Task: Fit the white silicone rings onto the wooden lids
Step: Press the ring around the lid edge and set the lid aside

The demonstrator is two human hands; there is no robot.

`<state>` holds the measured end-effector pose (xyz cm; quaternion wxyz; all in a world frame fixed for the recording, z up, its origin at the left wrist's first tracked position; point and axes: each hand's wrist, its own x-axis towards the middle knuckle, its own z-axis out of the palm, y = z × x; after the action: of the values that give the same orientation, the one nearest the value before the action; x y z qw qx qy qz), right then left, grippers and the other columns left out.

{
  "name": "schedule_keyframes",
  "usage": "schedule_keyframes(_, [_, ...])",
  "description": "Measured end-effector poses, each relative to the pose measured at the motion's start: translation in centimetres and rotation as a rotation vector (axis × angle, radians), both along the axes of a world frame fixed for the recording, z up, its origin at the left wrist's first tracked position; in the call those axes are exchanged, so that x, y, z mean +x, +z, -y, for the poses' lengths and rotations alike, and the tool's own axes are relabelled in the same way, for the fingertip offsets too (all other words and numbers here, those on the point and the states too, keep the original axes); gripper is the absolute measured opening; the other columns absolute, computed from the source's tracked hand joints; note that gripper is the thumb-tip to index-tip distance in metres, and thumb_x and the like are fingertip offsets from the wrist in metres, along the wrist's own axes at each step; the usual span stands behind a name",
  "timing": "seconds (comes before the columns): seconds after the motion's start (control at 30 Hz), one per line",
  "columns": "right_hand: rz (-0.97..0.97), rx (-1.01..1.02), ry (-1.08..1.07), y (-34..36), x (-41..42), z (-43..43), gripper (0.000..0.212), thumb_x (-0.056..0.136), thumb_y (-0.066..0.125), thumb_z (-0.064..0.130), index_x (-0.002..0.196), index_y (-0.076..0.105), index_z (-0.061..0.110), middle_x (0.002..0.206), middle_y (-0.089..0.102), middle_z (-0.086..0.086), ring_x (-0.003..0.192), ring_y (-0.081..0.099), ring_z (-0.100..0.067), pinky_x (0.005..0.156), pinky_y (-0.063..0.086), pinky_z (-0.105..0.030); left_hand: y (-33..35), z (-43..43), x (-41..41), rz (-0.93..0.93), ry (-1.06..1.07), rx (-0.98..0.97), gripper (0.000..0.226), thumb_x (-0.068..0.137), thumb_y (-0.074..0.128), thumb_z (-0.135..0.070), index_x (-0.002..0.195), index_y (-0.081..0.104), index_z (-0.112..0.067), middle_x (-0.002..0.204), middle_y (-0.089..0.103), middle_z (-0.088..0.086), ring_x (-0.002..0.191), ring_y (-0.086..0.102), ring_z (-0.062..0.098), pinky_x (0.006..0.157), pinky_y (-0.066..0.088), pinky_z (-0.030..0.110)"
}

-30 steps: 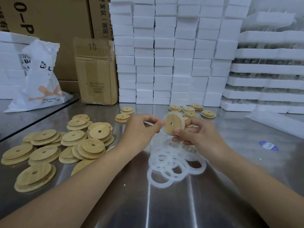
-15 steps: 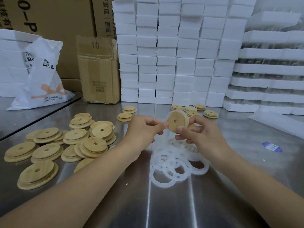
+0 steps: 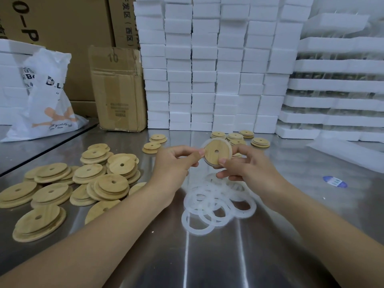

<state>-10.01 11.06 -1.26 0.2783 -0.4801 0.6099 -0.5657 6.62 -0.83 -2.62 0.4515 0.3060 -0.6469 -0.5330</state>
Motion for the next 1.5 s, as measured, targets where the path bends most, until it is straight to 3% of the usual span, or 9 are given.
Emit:
schedule_keyframes(0.17, [0.009, -0.003, 0.017, -0.1, -0.2, 0.0, 0.012, 0.099, 0.072, 0.014, 0.110, 0.068, 0.010, 0.097, 0.083, -0.007, 0.087, 0.081, -0.024, 0.079, 0.052, -0.032, -0.5, -0.3, -0.4, -0.056, 0.018, 0.027, 0.003, 0.090, 0.086, -0.028, 0.091, 0.084, -0.025, 0.083, 0.080, -0.010, 0.068, 0.068, -0.003, 0.055, 0.051, 0.012])
schedule_keyframes(0.43, [-0.036, -0.014, 0.025, -0.6, 0.2, 0.5, 0.011, 0.097, 0.075, 0.014, 0.105, 0.068, 0.013, 0.092, 0.082, -0.013, 0.084, 0.081, -0.023, 0.077, 0.048, -0.040, 0.0, 0.5, 0.1, -0.042, -0.037, 0.014, 0.011, 0.091, 0.084, -0.033, 0.101, 0.085, -0.030, 0.093, 0.083, -0.010, 0.081, 0.072, -0.001, 0.061, 0.052, 0.015])
schedule_keyframes(0.6, [-0.106, -0.044, -0.009, -0.9, 0.1, 0.6, 0.010, 0.097, 0.075, 0.015, 0.104, 0.069, 0.015, 0.086, 0.081, -0.013, 0.081, 0.081, -0.021, 0.075, 0.049, -0.032, 0.0, 0.8, -0.1, -0.031, 0.035, -0.194, 0.008, 0.090, 0.086, -0.024, 0.098, 0.087, -0.023, 0.087, 0.083, -0.005, 0.072, 0.069, 0.006, 0.061, 0.053, 0.015])
schedule_keyframes(0.77, [-0.122, -0.045, 0.041, -0.7, 0.2, 0.6, 0.012, 0.099, 0.073, 0.018, 0.110, 0.069, 0.015, 0.089, 0.082, -0.011, 0.085, 0.081, -0.021, 0.078, 0.048, -0.039, 0.6, 1.2, 0.2, -0.062, -0.028, -0.016, 0.004, 0.094, 0.082, -0.023, 0.091, 0.084, -0.023, 0.092, 0.083, -0.010, 0.085, 0.072, -0.007, 0.074, 0.058, 0.022])
schedule_keyframes(0.87, [-0.139, -0.031, 0.059, -0.7, 0.1, 0.5, 0.010, 0.100, 0.072, 0.018, 0.109, 0.069, 0.015, 0.090, 0.081, -0.013, 0.087, 0.081, -0.022, 0.081, 0.047, -0.041, 0.6, 1.2, 0.3, -0.049, -0.066, 0.021, 0.007, 0.095, 0.081, -0.024, 0.097, 0.084, -0.019, 0.097, 0.083, -0.009, 0.095, 0.075, -0.001, 0.086, 0.059, 0.033])
schedule_keyframes(1.0, [-0.141, -0.014, 0.032, -0.9, -0.5, 0.2, 0.009, 0.099, 0.073, 0.017, 0.107, 0.070, 0.014, 0.091, 0.082, -0.011, 0.085, 0.081, -0.021, 0.082, 0.047, -0.041, 0.6, 0.7, 0.4, -0.006, -0.137, 0.024, 0.010, 0.099, 0.077, -0.024, 0.102, 0.084, -0.017, 0.101, 0.084, -0.006, 0.100, 0.077, 0.005, 0.091, 0.058, 0.039])
schedule_keyframes(1.17, [-0.124, -0.028, 0.012, -1.2, -0.6, 0.4, 0.011, 0.098, 0.075, 0.018, 0.106, 0.069, 0.013, 0.090, 0.082, -0.012, 0.084, 0.081, -0.021, 0.081, 0.049, -0.039, 0.4, 0.7, 0.5, 0.003, -0.137, -0.005, 0.010, 0.101, 0.073, -0.022, 0.106, 0.083, -0.021, 0.102, 0.084, -0.006, 0.098, 0.079, 0.007, 0.085, 0.057, 0.037])
schedule_keyframes(1.33, [-0.101, -0.072, -0.036, -1.1, -0.4, 0.5, 0.015, 0.097, 0.076, 0.020, 0.109, 0.068, 0.016, 0.087, 0.082, -0.007, 0.081, 0.081, -0.019, 0.075, 0.051, -0.034, 0.3, 0.4, 0.4, 0.050, -0.136, -0.151, 0.020, 0.100, 0.075, -0.018, 0.115, 0.082, -0.030, 0.108, 0.082, -0.014, 0.096, 0.078, 0.005, 0.066, 0.058, 0.018])
schedule_keyframes(1.5, [-0.099, -0.176, -0.060, -1.1, -0.1, 0.3, 0.032, 0.096, 0.077, 0.024, 0.121, 0.059, 0.032, 0.087, 0.082, -0.004, 0.077, 0.080, -0.023, 0.075, 0.056, -0.044, -0.1, -0.3, -0.3, 0.072, -0.168, -0.148, 0.038, 0.094, 0.082, -0.018, 0.120, 0.074, -0.044, 0.118, 0.077, -0.020, 0.091, 0.079, 0.010, 0.067, 0.060, 0.023])
